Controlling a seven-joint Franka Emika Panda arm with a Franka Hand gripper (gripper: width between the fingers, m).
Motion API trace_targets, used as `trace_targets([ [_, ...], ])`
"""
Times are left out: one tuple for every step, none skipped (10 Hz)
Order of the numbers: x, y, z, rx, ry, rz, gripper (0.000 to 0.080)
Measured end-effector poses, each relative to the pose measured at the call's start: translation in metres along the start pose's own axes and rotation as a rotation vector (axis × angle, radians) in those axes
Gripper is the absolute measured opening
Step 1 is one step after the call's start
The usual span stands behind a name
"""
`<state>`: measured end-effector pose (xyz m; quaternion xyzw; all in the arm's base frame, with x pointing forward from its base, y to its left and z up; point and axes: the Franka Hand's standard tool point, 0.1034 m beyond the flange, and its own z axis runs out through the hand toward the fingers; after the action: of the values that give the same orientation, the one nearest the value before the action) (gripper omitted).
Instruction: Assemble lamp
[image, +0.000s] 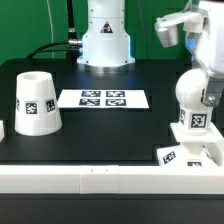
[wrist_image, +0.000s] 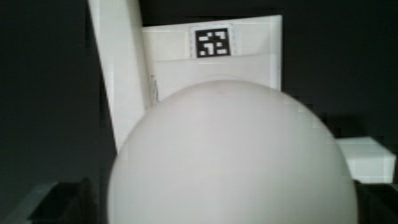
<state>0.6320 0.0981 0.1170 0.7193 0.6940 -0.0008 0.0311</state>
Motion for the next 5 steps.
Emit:
trace_targets([
  [0.0031, -0.0005, -0.0003, -0.001, 0.0, -0.019, 0.0698],
  [0.0046, -0.001, -0.0001, -0.002, -0.005, -0.086, 0.0698],
  [0.0042, -0.0017, 0.0011, 0.001, -0.005, -0.133, 0.0698],
  [0.0024, -0.0024, 0.0031, 0.004, -0.006, -0.158, 0.0698],
  [0.0004, -0.0025, 0.0045, 0.006, -0.007, -0.204, 0.0698],
])
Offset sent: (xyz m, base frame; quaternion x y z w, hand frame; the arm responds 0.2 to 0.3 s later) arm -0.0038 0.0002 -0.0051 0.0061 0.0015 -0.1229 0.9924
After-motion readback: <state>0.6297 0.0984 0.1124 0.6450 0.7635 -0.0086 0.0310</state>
